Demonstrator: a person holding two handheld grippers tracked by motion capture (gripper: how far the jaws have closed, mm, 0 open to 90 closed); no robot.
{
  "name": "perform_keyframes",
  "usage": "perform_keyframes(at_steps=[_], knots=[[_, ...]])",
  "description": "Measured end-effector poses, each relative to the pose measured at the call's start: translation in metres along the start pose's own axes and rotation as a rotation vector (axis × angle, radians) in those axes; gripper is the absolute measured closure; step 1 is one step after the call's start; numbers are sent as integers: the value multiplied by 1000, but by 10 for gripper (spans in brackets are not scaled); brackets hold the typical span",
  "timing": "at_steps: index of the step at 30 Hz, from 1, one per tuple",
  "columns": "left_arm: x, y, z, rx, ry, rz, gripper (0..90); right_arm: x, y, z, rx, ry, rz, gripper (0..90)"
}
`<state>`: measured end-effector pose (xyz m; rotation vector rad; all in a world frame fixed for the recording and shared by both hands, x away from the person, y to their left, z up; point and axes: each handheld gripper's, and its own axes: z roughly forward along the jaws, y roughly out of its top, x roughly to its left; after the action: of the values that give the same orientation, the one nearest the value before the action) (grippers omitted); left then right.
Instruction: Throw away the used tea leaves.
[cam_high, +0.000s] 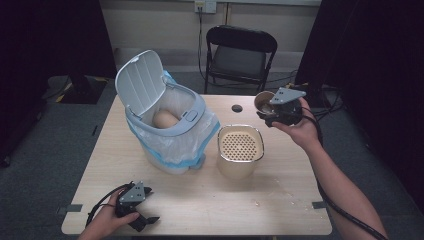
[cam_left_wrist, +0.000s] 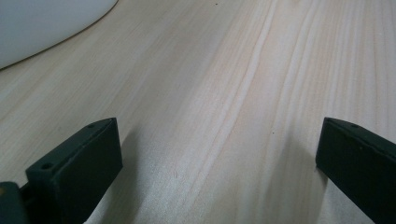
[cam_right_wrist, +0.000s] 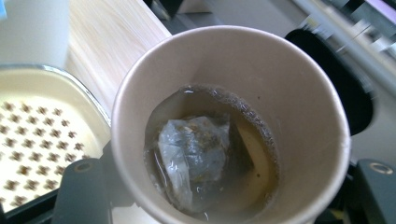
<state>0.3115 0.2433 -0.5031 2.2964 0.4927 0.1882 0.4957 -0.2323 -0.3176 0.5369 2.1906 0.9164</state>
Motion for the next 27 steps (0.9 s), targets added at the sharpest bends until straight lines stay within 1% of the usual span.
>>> perform_keyframes(at_steps=[1, 3, 5, 6, 7, 8, 9, 10, 12, 13, 14, 15, 16, 18, 19, 20, 21, 22, 24, 25, 26, 27], knots=[[0, 0, 0, 0, 0, 0, 0, 4, 1, -1, 4, -22, -33, 295], [0, 0, 0, 0, 0, 0, 0, 11, 2, -2, 2, -51, -82, 296], [0, 0, 0, 1, 0, 1, 0, 18, 4, -4, 3, -77, -147, 297], [0, 0, 0, 1, 0, 1, 0, 20, 5, -5, 2, -84, -161, 297], [0, 0, 0, 1, 0, 0, 0, 24, 6, -5, 0, -98, -191, 298], [0, 0, 0, 0, 0, 0, 0, 28, 8, -5, 5, -115, -240, 298], [0, 0, 0, 0, 0, 0, 0, 31, 9, -6, 14, -128, -280, 299], [0, 0, 0, 0, 0, 0, 0, 35, 10, -6, 20, -134, -310, 300], [0, 0, 0, 0, 0, 0, 0, 39, 12, -6, 21, -137, -330, 301], [0, 0, 0, 0, 0, 0, 0, 42, 13, -7, 27, -142, -355, 303], [0, 0, 0, 0, 0, 0, 0, 45, 14, -7, 32, -163, -392, 303], [0, 0, 0, 0, 0, 0, 0, 49, 14, -7, 44, -186, -440, 305], [0, 0, 0, 0, 0, 0, 0, 52, 14, -7, 46, -201, -471, 306], [0, 0, 0, 1, 0, 1, 0, 61, 14, -7, 72, -254, -591, 308], [0, 0, 0, 0, 0, 0, 0, 65, 14, -7, 78, -268, -626, 310], [0, 0, 0, 0, 0, 0, 0, 68, 15, -7, 86, -282, -644, 310], [0, 0, 0, 1, 0, 0, 0, 72, 15, -6, 101, -307, -692, 312], [0, 0, 0, 1, 0, 0, 0, 73, 14, -6, 104, -320, -718, 313], [0, 0, 0, 0, 0, 0, 0, 78, 14, -5, 124, -359, -783, 314], [0, 0, 0, 0, 0, 0, 0, 80, 14, -5, 134, -398, -845, 314], [0, 0, 0, 0, 0, 0, 0, 82, 13, -5, 147, -417, -871, 315], [0, 0, 0, 0, 0, 0, 0, 85, 12, -5, 158, -449, -909, 316]])
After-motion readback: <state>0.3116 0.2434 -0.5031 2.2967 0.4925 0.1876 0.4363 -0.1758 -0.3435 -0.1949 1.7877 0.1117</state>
